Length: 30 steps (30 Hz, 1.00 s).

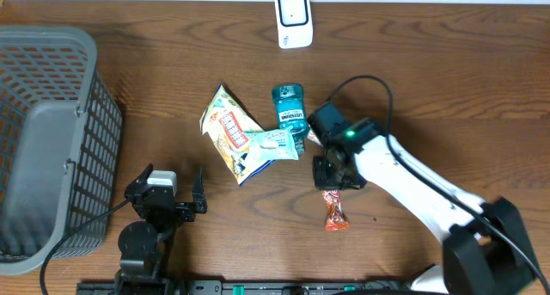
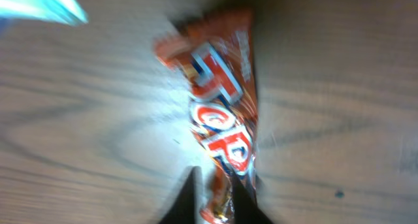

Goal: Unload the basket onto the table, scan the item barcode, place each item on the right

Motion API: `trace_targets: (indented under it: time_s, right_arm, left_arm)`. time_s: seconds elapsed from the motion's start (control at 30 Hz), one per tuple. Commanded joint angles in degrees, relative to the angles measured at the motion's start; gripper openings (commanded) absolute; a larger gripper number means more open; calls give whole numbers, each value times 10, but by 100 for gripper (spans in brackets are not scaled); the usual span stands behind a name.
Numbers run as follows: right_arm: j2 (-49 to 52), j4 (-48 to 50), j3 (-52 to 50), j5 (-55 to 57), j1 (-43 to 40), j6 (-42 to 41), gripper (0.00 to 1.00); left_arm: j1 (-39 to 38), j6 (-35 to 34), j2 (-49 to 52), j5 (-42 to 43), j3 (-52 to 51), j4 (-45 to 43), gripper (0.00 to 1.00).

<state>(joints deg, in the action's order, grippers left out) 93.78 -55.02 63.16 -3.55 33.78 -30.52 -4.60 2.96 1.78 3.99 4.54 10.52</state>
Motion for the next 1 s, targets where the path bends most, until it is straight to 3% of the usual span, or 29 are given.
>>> trace_targets:
  time_s: [0.0, 0.57, 0.97]
  right_arm:
    - [-3, 18, -3, 35, 1, -8, 1]
    - [137, 93, -25, 55, -1, -6, 1]
    - [31, 51, 54, 56, 0, 38, 1]
  left_arm:
    - [2, -3, 0, 5, -8, 17, 98]
    - [2, -3, 0, 5, -8, 17, 98]
    - [2, -3, 0, 5, -8, 17, 98]
